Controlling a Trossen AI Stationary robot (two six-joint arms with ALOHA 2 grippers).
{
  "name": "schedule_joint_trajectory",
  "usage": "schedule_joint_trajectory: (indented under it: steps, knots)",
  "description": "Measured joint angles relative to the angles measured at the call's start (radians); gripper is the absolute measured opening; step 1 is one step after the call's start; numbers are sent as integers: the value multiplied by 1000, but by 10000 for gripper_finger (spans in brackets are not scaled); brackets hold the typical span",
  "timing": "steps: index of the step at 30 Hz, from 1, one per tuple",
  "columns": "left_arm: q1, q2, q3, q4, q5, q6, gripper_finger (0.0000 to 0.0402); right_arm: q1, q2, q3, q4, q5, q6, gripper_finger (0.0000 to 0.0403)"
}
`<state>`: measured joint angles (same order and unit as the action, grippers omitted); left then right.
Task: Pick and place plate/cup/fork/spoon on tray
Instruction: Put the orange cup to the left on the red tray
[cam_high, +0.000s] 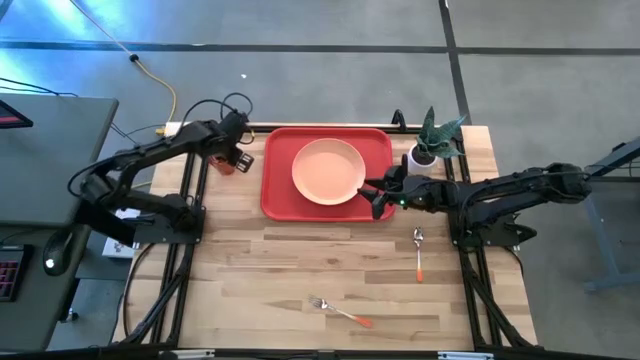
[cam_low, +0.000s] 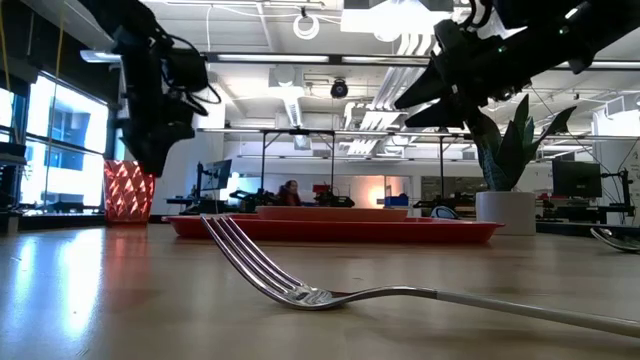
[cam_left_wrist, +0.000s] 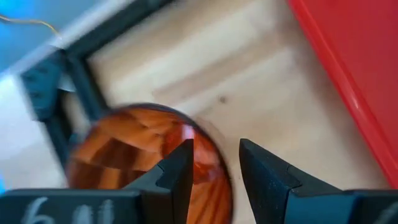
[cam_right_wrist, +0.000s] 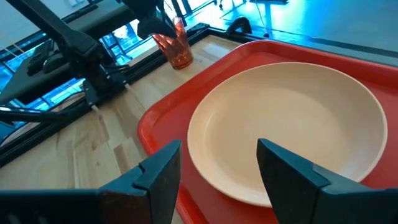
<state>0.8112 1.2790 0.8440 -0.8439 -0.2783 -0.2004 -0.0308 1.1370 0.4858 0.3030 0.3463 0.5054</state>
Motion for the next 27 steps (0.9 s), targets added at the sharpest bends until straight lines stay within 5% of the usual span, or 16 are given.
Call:
schedule_joint_trajectory:
  steps: [4, 10, 19, 27]
  knots:
    - [15, 62, 0, -2, 74, 79, 97, -12, 0, 0, 0, -19, -17, 200]
    - [-5, 98, 50, -56, 85, 183, 11, -16, 0, 0, 0, -23, -17, 200]
    - [-105, 100, 332, -121, 39, 510, 5, -16, 0, 0, -9, -25, -42, 200]
    - [-214, 252, 426, -34, 45, 839, 5, -16, 0, 0, -16, -27, -36, 200]
